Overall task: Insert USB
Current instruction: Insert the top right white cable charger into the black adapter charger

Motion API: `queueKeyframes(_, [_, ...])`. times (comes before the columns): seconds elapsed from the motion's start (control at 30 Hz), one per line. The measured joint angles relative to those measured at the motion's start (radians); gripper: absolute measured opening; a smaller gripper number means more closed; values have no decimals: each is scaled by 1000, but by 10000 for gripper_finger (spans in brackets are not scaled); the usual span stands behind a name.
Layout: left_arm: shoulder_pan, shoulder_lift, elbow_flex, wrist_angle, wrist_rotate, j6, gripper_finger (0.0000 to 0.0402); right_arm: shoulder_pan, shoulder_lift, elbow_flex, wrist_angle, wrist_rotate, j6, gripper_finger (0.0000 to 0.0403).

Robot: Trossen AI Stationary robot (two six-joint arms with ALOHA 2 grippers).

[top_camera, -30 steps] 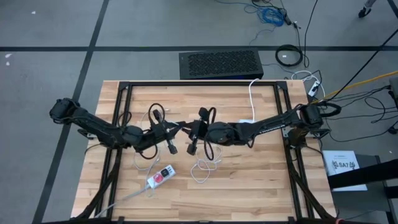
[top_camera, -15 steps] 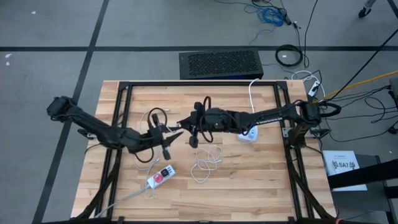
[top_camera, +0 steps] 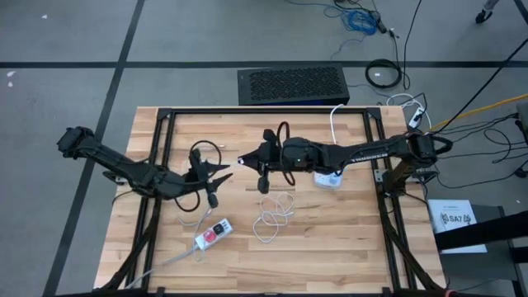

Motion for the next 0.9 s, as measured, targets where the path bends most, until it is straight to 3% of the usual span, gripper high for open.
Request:
queueKeyframes(0.13, [1, -2, 0, -29, 20, -38, 130, 0, -20, 0, -26, -3, -9, 0])
queueKeyframes(0.3, [-8, -14, 0, 56, 200, -21, 131, -22, -27, 0, -90, -7, -17, 0])
queueKeyframes(0.43, [-45, -53, 0, 138, 374, 28, 130, -50, -26, 0, -178, -119, -24, 0])
queueKeyframes(0.5, [-72, -82, 1, 146, 407, 46, 130, -57, -26, -9, -195, -167, -20, 0])
queueKeyframes(0.6, [-124, -125, 1, 118, 370, 78, 130, -61, -26, -64, -155, -234, 2, 0])
queueKeyframes(0.8, [-214, -177, -6, -53, 94, 20, 129, -43, 27, -263, 208, -323, 149, 0])
queueKeyframes(0.9, [-238, -169, -33, -71, 88, -61, 129, -22, 98, -286, 376, -347, 212, 0])
